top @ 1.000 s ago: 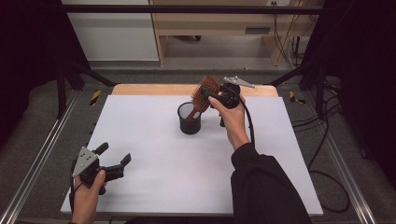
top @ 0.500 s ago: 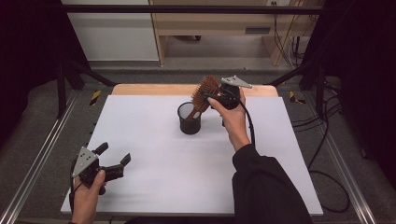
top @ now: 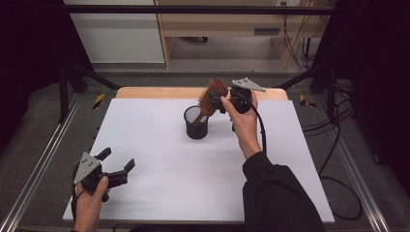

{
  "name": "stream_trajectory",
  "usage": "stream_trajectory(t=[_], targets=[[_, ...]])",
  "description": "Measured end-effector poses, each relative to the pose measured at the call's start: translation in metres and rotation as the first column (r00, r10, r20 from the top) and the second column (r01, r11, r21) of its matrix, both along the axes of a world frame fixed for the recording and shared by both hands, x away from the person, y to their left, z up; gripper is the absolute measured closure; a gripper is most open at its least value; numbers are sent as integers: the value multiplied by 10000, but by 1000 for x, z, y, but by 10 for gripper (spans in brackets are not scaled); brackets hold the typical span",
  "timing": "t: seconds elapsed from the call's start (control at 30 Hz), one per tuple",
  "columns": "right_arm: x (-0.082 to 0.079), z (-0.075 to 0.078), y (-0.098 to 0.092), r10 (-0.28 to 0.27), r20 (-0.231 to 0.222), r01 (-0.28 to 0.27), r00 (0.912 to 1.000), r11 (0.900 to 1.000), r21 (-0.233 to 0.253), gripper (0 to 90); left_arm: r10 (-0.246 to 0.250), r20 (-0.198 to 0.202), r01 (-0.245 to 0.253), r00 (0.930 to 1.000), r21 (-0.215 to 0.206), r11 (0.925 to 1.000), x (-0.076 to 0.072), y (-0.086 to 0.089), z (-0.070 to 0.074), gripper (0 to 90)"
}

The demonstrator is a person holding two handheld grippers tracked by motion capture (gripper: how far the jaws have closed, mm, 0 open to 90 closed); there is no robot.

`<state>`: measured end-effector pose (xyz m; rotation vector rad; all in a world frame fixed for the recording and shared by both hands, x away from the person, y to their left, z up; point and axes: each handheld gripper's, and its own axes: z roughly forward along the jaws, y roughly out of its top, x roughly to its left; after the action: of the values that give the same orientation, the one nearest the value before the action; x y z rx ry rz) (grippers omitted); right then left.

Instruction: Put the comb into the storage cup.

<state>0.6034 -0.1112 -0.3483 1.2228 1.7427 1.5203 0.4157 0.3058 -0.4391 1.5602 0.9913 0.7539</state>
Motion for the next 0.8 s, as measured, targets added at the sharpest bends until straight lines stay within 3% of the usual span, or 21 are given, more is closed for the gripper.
stream_trajectory(t=[0.4, 0.8], targets=[[-8, 11, -9, -147, 158, 141, 9998, 9992, 361, 84, 273, 189, -269, 9994, -190, 9995, -1, 7, 1, 22], [-17, 16, -15, 287, 189, -294, 9994, 9989, 366, 79, 435, 276, -431, 9987, -169, 9989, 0, 8, 1, 21]])
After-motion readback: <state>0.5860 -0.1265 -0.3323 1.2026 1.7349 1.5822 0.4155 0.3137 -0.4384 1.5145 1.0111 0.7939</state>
